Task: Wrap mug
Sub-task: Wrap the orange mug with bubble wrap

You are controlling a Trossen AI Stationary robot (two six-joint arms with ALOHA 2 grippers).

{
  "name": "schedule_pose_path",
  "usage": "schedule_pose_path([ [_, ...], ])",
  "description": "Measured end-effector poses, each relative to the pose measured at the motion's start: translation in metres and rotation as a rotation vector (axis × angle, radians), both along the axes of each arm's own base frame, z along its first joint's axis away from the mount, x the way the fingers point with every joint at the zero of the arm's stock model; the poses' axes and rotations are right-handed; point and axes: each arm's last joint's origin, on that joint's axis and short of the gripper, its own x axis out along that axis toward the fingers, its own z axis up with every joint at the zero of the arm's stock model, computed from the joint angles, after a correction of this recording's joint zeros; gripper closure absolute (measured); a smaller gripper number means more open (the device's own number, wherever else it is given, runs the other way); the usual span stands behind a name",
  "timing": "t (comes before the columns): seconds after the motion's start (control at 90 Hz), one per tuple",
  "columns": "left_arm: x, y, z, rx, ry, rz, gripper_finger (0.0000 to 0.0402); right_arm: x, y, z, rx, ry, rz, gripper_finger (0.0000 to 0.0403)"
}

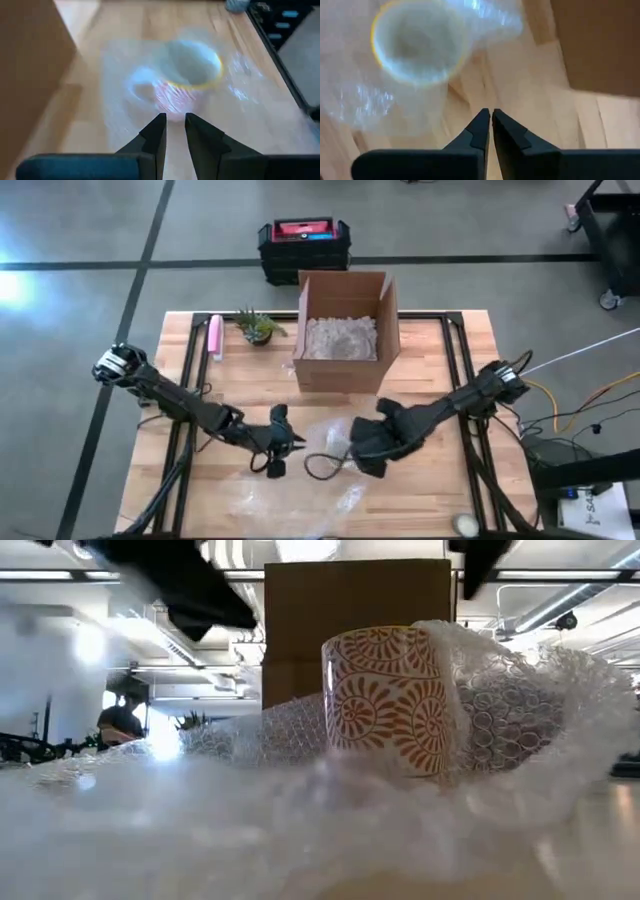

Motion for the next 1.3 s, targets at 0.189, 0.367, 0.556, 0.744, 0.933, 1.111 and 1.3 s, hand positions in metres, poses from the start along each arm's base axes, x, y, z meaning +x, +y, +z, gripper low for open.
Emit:
schedule_pose_path([
  [0.189,0.017,-0.017,-0.031,-0.057,-0.013,-0.043,0.0343,-0.026,0.017,-0.039,-0.050,0.091,-0.020,0.0395],
  [0.367,0.031,-0.025,-0.053,-0.096,-0.044,-0.075,0.0343,-0.029,0.027,-0.070,-0.097,-0.043,0.005,0.0395],
  [0.556,0.036,-0.019,-0.060,-0.090,-0.037,-0.051,0.0343,-0.010,0.035,-0.094,-0.015,-0.266,0.082,0.0395],
  [0.744,0.039,-0.011,-0.060,-0.046,-0.028,-0.047,0.0343,0.002,0.039,-0.108,-0.002,-0.347,0.044,0.0395],
  [0.933,0.041,-0.001,-0.063,0.072,0.008,-0.079,0.0343,0.014,0.047,-0.116,0.062,-0.412,-0.052,0.0395],
  [1.111,0.033,0.009,-0.053,0.089,0.078,-0.057,0.0343,0.025,0.053,-0.116,0.085,-0.427,-0.080,0.0395],
  [1.3,-0.008,0.008,-0.010,0.011,0.175,-0.103,0.0343,0.029,0.056,-0.108,0.078,-0.435,-0.032,0.0395],
])
